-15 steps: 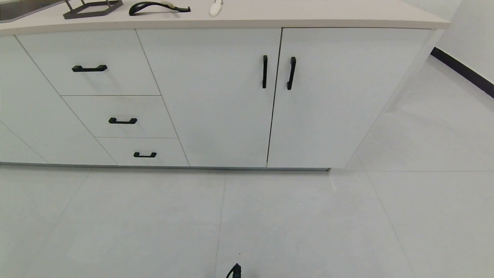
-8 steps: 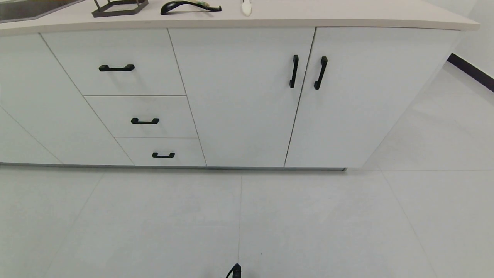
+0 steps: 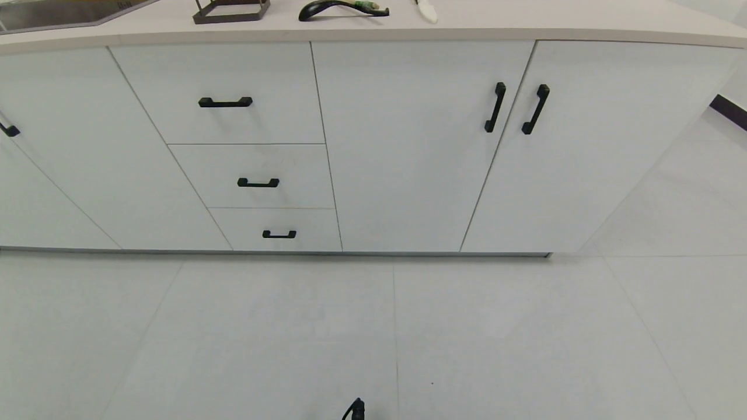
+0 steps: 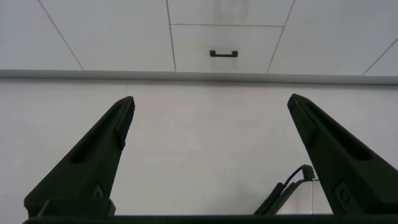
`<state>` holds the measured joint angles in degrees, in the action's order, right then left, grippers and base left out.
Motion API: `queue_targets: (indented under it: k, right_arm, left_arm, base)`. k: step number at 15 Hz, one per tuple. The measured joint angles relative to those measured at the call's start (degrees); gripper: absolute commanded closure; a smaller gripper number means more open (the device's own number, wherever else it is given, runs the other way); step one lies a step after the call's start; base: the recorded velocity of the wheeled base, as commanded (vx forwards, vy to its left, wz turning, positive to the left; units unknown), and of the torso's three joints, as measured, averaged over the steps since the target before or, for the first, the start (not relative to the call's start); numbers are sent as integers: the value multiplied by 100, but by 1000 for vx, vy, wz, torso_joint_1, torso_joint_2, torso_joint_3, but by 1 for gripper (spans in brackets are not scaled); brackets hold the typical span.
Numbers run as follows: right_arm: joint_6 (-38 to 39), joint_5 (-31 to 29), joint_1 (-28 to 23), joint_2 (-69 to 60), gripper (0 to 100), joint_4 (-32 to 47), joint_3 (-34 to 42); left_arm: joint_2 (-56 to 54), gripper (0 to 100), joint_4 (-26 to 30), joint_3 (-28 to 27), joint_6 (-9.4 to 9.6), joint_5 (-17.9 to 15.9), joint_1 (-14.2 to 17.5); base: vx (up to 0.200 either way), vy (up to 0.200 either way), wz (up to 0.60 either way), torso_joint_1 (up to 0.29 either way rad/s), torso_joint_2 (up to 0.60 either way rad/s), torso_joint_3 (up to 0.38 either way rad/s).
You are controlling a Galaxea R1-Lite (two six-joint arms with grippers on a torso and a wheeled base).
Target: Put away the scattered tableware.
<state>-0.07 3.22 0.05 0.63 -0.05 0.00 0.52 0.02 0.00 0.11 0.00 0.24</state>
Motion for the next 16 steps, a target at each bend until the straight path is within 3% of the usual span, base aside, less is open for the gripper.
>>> queue_targets:
  k: [3,6,14,16]
  right_arm:
    - [0,0,0,2,100,-2,0]
    - [0,1,0,2,100,0,0]
    - [0,1,0,5,100,-2,0]
    - [0,0,2,5,100,-2,0]
  left_arm:
    - [-23,0,-2,0,7,0,-13]
    - [10,0,5,-5,16,-7,-24]
    - [-50,0,5,-5,-1,-24,-17]
    - [-50,0,5,-2,46,-161,-22]
  base:
    - [133,200,0,2,2,-2]
    - [200,0,0,1,1,4]
    - [0,0,0,0,0,0]
    - [0,0,0,0,0,0]
